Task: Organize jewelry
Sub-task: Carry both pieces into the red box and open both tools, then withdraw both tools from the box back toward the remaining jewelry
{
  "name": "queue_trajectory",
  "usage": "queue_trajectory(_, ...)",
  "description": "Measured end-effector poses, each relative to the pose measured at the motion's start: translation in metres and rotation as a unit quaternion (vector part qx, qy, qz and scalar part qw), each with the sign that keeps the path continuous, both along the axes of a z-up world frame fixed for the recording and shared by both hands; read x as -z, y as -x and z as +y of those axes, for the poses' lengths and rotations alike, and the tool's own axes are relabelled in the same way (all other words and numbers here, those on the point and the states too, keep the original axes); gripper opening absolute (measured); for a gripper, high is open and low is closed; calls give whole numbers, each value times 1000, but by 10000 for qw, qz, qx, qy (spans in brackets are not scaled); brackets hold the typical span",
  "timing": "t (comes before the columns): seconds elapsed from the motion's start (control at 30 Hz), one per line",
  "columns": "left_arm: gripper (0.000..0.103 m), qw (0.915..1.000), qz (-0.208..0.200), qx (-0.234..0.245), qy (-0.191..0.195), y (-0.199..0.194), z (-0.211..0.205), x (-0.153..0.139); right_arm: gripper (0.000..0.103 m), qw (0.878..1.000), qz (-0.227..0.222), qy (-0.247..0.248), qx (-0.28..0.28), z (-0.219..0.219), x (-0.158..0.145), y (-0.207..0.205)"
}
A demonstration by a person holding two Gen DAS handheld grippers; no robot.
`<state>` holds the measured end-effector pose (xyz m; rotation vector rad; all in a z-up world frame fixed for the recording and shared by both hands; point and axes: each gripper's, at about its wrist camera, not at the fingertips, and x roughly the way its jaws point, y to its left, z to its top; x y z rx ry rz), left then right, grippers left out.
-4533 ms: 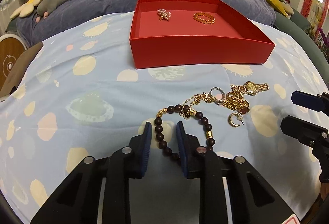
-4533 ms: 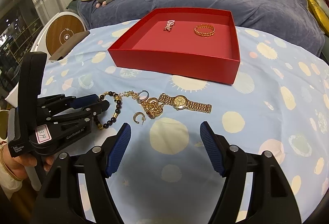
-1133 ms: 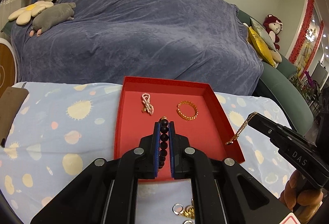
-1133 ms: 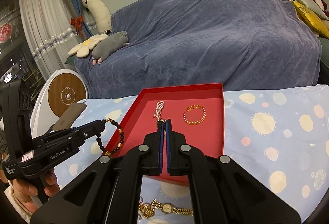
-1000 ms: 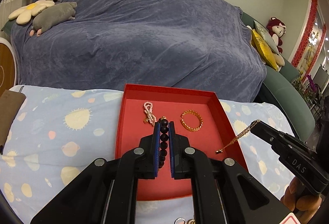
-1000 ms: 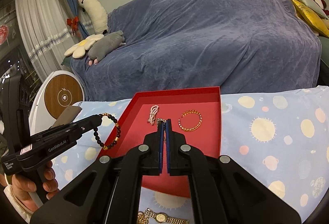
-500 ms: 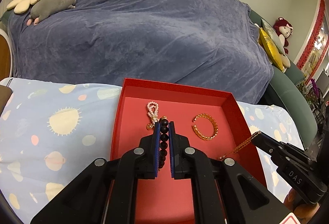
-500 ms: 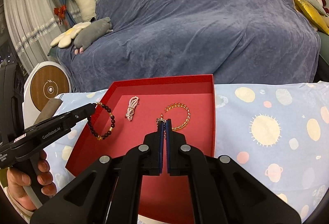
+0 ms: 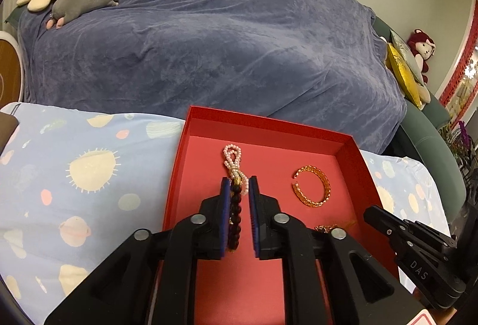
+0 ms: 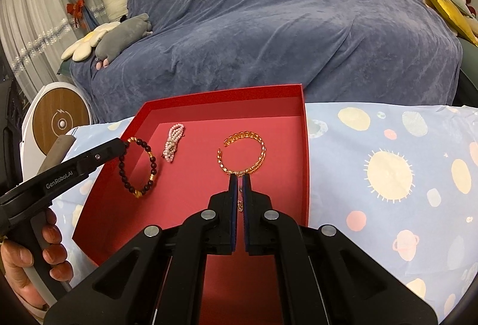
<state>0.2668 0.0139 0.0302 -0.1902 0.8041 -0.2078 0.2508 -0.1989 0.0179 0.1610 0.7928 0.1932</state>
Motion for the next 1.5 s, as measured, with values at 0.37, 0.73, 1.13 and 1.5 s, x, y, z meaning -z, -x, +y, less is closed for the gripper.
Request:
queue_trajectory(0.37, 58, 9987, -427, -274, 97, 24, 9, -49, 36, 9984, -546, -129, 86, -9, -50, 35)
queue_trajectory(0.73, 67, 9988, -456, -101, -154, 111, 17, -77, 39, 9940, -711, -833, 59, -28, -82, 115)
queue_trajectory(1.13, 67, 9972, 245, 272, -646, 176, 8, -5, 40, 9991, -48, -71, -413, -16, -23, 181)
queue_trajectory(1.5, 67, 9952, 679, 313, -639, 162, 19, 27, 40, 9945, 318, 544, -831, 6, 33, 158)
